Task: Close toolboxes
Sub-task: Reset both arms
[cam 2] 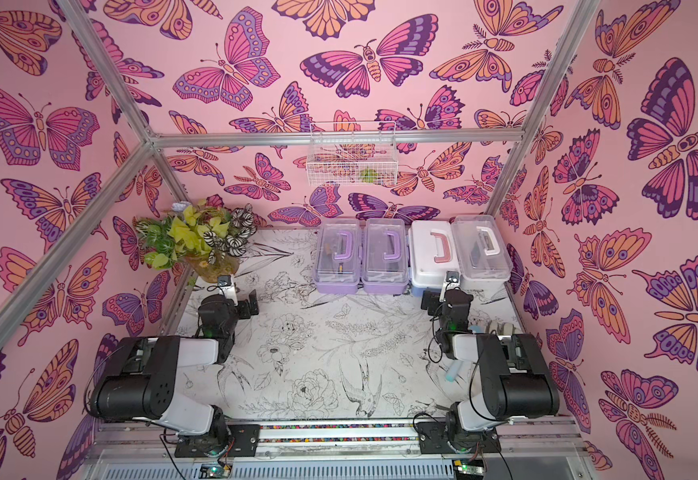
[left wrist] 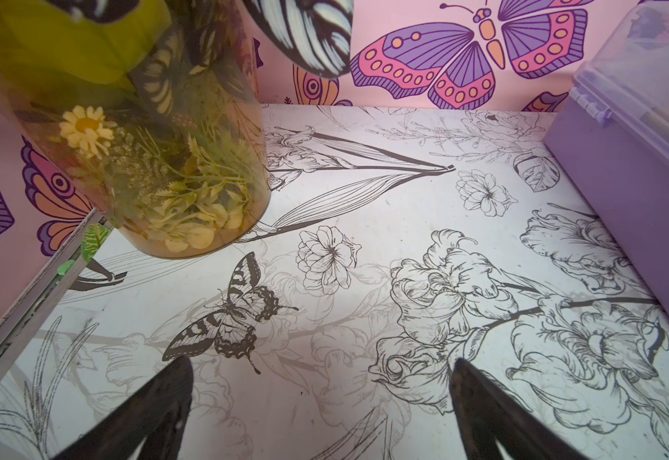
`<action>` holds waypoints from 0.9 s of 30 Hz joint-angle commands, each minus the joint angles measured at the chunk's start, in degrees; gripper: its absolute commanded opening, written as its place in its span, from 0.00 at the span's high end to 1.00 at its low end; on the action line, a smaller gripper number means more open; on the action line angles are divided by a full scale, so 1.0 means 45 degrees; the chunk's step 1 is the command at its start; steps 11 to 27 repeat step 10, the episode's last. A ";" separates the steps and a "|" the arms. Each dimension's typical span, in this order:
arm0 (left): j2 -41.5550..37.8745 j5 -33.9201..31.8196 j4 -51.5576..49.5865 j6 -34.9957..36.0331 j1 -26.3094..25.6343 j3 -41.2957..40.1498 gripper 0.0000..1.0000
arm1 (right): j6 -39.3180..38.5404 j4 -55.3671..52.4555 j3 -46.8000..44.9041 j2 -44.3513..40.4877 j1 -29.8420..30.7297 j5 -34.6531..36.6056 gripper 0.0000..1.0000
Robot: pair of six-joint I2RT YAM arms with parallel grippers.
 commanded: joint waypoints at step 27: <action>0.0091 0.0072 0.0324 0.0113 -0.0037 -0.0173 0.00 | 0.0101 0.0102 0.0064 -0.0041 -0.0022 -0.0175 0.01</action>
